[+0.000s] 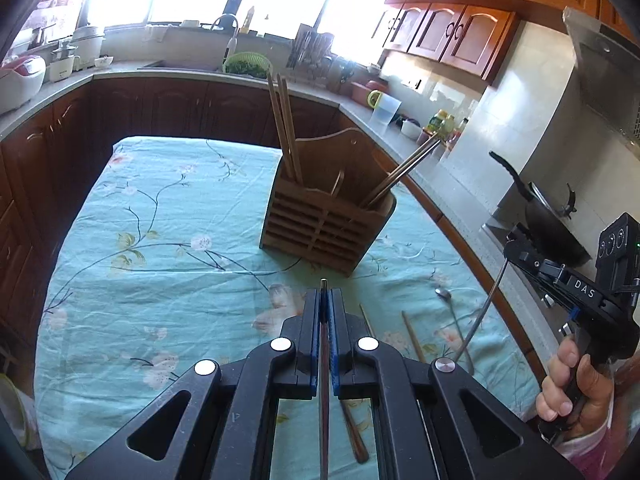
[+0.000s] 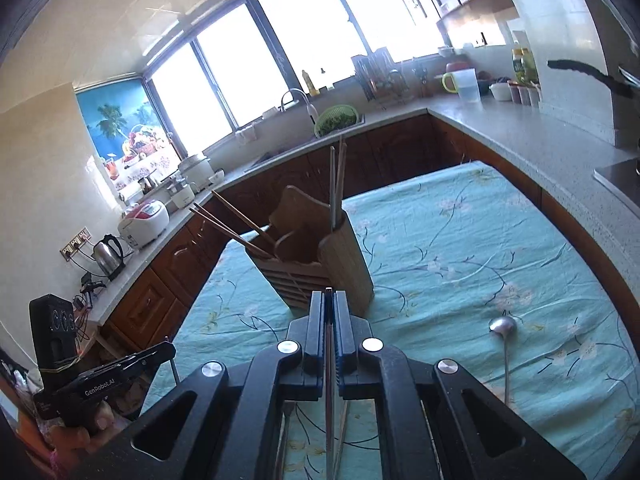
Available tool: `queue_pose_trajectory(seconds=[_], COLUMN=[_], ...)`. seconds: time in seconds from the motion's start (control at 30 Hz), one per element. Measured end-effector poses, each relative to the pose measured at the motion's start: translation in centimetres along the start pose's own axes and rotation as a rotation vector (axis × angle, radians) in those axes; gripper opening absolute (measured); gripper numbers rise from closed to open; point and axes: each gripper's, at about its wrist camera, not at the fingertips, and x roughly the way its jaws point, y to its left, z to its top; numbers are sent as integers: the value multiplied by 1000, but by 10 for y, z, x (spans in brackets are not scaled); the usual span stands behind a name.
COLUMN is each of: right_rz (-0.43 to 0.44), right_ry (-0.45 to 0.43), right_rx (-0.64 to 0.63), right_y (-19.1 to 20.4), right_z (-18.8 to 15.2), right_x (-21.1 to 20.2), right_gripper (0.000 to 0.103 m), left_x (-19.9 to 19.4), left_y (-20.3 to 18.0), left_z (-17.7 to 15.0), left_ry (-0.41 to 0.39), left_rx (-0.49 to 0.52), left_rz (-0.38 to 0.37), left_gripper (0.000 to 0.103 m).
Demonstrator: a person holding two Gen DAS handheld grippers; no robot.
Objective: Organize utensils
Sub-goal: 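Lift both held chopsticks and lower them into the wooden caddy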
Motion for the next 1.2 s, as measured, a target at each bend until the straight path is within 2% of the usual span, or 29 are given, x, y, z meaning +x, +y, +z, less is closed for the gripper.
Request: queue_pose_trajectory(seconds=[0.2,0.37,1.2], right_rz=[12,18,22], right_ry=[-78,-104,-130], right_rx=[-45,-65,-77], right_y=[18,25,25], right_z=[19,28,56], right_x=[-24,-26,3], right_gripper=[4,4,4], left_x=[-45,-63,-56], left_y=[-1,-2,0], left_z=[0,3,50], left_ry=[-77,-125,-266], left_rx=[7,17,42], left_rz=[-19,-16,4], left_gripper=[2,2,2])
